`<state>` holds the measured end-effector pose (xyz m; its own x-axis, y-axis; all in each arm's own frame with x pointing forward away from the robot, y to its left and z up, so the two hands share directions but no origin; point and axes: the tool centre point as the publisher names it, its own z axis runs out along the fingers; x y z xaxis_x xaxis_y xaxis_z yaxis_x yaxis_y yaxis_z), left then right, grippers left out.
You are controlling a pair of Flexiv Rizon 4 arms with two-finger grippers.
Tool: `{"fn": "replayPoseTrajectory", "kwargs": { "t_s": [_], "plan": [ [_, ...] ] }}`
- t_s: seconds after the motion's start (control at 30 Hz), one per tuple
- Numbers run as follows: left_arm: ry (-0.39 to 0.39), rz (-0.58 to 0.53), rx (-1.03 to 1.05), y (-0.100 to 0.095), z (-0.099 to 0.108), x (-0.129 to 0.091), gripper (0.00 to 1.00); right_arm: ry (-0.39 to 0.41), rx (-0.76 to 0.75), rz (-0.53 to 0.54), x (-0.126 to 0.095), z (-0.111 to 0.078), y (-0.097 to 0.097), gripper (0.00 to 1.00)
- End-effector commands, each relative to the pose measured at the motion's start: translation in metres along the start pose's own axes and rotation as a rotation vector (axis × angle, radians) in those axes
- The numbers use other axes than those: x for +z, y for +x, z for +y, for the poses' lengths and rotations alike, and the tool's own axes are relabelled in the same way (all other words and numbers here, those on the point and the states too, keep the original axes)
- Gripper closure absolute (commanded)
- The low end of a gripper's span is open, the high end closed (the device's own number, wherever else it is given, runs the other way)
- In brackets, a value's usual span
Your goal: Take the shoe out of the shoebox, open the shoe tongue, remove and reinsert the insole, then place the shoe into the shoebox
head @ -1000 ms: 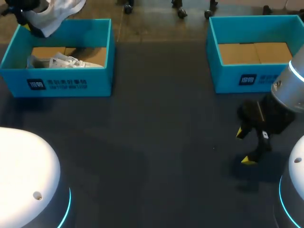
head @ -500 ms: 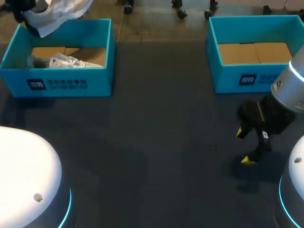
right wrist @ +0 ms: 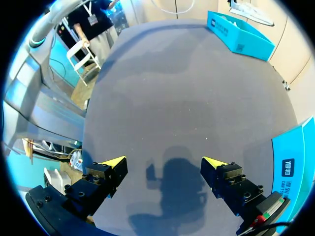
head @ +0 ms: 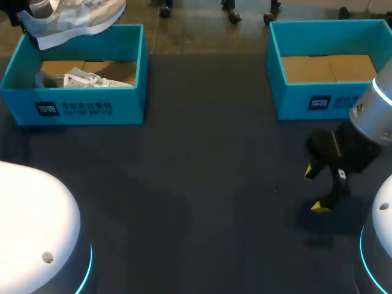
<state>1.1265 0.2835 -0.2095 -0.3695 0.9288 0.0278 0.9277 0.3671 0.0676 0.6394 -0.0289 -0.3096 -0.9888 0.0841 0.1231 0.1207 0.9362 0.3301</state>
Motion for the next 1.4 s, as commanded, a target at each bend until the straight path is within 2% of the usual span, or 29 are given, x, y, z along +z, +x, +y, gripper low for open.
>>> {"fn": "replayPoseTrajectory", "kwargs": {
  "t_s": [0.03,0.07,0.1,0.4,0.5,0.53,0.6,1.0,1.03,1.13,1.23,1.4],
  "plan": [
    [-0.033,0.022,0.112,-0.004,0.012,0.004,1.00,0.003,0.001,-0.001,0.000,0.000,0.001,0.00],
    [-0.065,0.001,0.168,-0.002,0.017,0.005,1.00,0.003,0.001,-0.001,0.000,0.000,0.001,0.00],
    [-0.050,-0.024,0.179,-0.002,0.026,0.005,1.00,0.003,0.001,-0.001,0.000,0.000,0.001,0.00],
    [-0.050,-0.024,0.179,-0.002,0.026,0.005,1.00,0.003,0.001,-0.001,0.000,0.000,0.001,0.00],
    [-0.086,0.003,0.225,-0.001,0.031,0.010,1.00,0.003,0.001,-0.001,0.000,0.000,0.001,0.00],
    [-0.089,0.016,0.317,0.001,0.032,0.012,1.00,0.003,0.001,-0.001,0.000,0.000,0.001,0.00],
    [-0.183,0.123,0.333,0.004,0.036,0.015,1.00,0.003,0.001,-0.001,0.000,0.000,0.001,0.00],
    [-0.183,0.123,0.333,0.004,0.036,0.015,1.00,0.003,0.001,-0.001,0.000,0.000,0.001,0.00],
    [-0.218,0.138,0.338,0.003,0.039,0.017,1.00,0.003,0.001,-0.001,0.000,0.000,0.001,0.00],
    [-0.177,0.135,0.365,0.004,0.045,0.022,1.00,0.003,0.001,-0.001,0.000,0.000,0.001,0.00],
    [-0.143,0.128,0.400,0.009,0.040,0.025,1.00,0.003,0.001,-0.001,0.000,0.000,0.001,0.00],
    [-0.144,0.161,0.398,0.011,0.038,0.037,1.00,0.003,0.001,-0.001,0.000,0.000,0.001,0.00]
  ]
}}
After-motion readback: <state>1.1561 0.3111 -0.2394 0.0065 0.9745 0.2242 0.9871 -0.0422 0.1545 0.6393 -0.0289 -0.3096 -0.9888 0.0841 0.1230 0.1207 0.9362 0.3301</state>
